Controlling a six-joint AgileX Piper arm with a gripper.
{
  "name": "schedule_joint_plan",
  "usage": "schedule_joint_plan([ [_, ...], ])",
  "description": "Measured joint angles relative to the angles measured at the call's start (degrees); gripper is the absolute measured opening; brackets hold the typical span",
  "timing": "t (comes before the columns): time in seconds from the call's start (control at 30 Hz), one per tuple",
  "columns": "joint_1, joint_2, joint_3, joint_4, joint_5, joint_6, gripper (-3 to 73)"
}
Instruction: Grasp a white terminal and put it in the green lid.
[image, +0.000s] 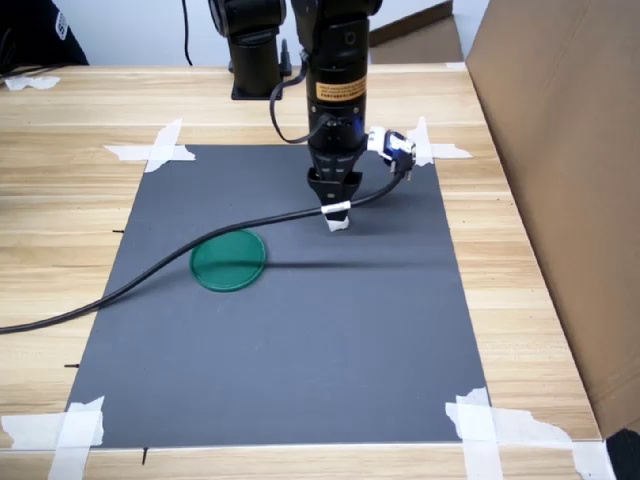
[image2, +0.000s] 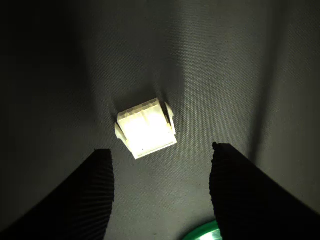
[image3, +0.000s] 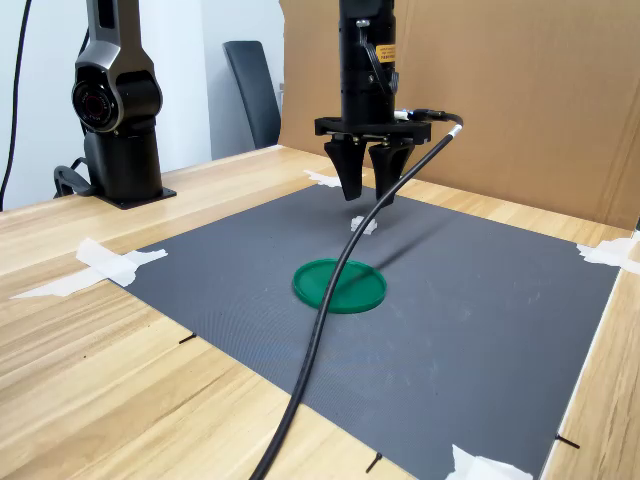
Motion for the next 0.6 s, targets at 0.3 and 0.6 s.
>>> schedule_joint_plan([
  [0.3, 0.0, 0.48, 1.04, -0.94, -0.05, -7.75, 48.6],
  [0.6, 0.0, 2.26, 3.85, -2.63, -6.24, -9.26, 48.6],
])
